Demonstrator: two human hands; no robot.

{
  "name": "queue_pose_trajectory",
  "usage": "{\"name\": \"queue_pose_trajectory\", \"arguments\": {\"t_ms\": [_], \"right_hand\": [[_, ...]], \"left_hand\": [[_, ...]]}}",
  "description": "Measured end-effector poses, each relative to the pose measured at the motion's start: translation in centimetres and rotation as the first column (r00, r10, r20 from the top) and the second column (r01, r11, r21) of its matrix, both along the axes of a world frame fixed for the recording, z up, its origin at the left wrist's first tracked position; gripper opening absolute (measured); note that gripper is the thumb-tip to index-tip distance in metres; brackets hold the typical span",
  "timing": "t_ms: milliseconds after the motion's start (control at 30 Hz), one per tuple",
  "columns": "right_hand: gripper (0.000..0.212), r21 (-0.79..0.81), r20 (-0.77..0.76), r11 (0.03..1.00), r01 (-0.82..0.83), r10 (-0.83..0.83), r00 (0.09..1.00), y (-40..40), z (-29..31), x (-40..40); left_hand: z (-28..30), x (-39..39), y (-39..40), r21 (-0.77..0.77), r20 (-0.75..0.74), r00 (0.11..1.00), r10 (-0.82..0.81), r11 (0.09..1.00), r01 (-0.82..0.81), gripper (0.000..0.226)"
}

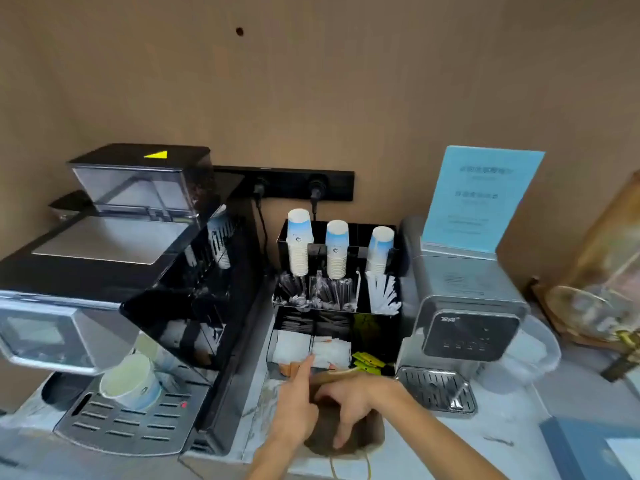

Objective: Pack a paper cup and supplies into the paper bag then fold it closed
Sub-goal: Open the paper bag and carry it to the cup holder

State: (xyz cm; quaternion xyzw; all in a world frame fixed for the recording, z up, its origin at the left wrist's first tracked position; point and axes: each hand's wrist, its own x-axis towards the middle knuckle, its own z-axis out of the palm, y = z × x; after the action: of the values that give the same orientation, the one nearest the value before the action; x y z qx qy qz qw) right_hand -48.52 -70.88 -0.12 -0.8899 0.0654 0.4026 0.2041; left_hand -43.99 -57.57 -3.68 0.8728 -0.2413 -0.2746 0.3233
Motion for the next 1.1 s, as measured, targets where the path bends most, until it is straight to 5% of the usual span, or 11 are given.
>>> {"name": "queue_pose_trajectory", "arguments": {"t_ms": [200,367,533,733,1100], "right_hand": [[0.064,0.160,0.274,0.970,0.183,-0.222,0.936,-3.0,-0.2,-1.0],[0.038,-0.116,0.605,0.916,0.384,-0.241,0.758,-4.3,-2.0,-3.4],[0.061,0.027,0.430,0.811,0.585,-0.538,0.725,-3.7,-3.7,-3.9],[0.088,0.123,0.307,0.846,0.518,-0.529,0.791,-2.8,-3.5,-1.9],[0.069,0.231,0.377,0.793,0.563,-0.607,0.700,-2.3,-3.5,-0.4]], "left_hand": [[-1.8,2.2,-0.7,-0.121,0.008,0.997,0.076,0.990,-0.074,0.082],[-2.7,3.6,0.2,-0.276,0.147,0.989,-0.011,0.960,0.052,0.099],[-3.6,5.0,0.8,-0.228,0.093,0.988,-0.121,0.964,0.139,0.084],[-3.3,6.8,1.0,-0.191,-0.034,0.978,-0.204,0.962,0.194,0.063],[-3.4,9.9,3.6,-0.297,-0.142,0.936,-0.322,0.916,0.269,0.071]]}}
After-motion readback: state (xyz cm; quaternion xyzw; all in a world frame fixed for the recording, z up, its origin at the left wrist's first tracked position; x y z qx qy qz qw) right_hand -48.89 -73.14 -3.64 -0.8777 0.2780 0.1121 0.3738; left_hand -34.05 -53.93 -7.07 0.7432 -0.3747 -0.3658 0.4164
